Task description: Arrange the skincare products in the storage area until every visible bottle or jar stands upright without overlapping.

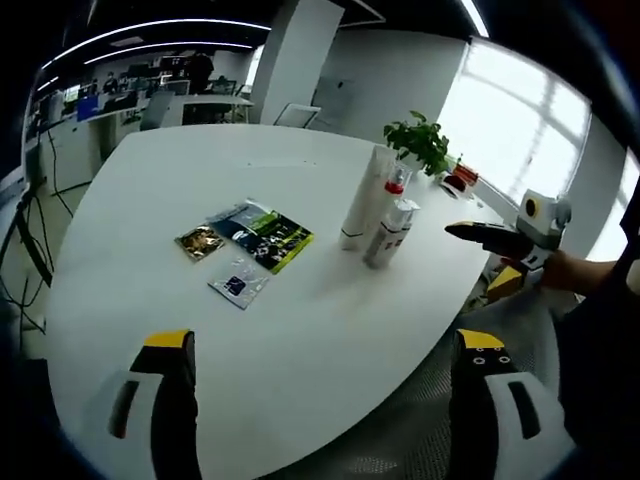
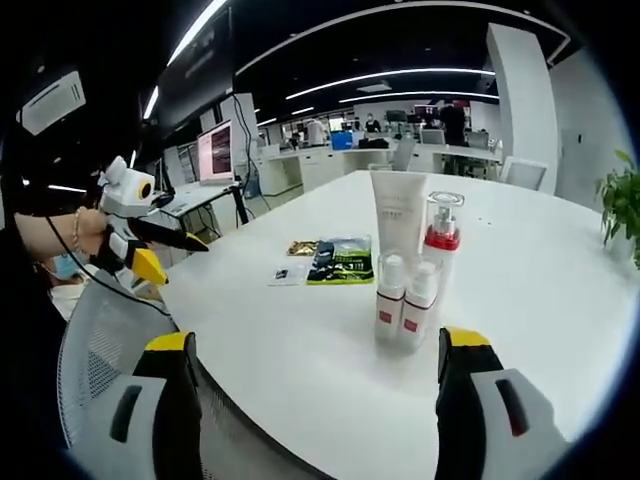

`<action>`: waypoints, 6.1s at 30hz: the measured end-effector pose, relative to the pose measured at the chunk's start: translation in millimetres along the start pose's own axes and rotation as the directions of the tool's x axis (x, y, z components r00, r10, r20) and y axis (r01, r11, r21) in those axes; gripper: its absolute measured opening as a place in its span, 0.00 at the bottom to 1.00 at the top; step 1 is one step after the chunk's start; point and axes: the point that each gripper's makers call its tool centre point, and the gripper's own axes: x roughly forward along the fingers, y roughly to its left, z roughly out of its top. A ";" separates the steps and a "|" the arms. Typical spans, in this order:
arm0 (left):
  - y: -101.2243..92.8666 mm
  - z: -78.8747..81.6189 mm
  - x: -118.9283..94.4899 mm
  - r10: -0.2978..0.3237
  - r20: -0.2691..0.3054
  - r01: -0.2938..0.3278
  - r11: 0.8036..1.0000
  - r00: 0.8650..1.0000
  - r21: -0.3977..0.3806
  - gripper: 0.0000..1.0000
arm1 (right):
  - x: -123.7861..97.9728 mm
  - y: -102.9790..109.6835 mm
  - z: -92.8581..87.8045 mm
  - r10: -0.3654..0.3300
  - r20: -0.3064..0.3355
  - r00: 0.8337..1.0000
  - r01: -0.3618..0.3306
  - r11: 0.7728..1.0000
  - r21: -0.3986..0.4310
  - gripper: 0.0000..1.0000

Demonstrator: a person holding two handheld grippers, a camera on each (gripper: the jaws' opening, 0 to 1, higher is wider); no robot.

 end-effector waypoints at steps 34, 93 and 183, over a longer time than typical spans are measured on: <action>41.9 69.5 138.6 0.238 -0.071 -0.247 0.955 0.969 -0.165 0.99 | 0.1 -8.5 -2.7 -0.048 -0.002 0.999 0.049 0.998 0.029 0.98; 106.6 71.0 226.5 0.524 -0.107 -0.531 0.845 0.845 -0.060 0.64 | 0.6 -23.2 -13.6 -0.108 -0.046 0.993 0.112 0.989 0.096 0.95; -121.6 88.7 0.4 -0.148 0.301 0.057 0.954 0.942 0.294 0.05 | 4.9 53.6 122.9 0.160 0.434 0.886 -0.352 0.842 0.409 0.16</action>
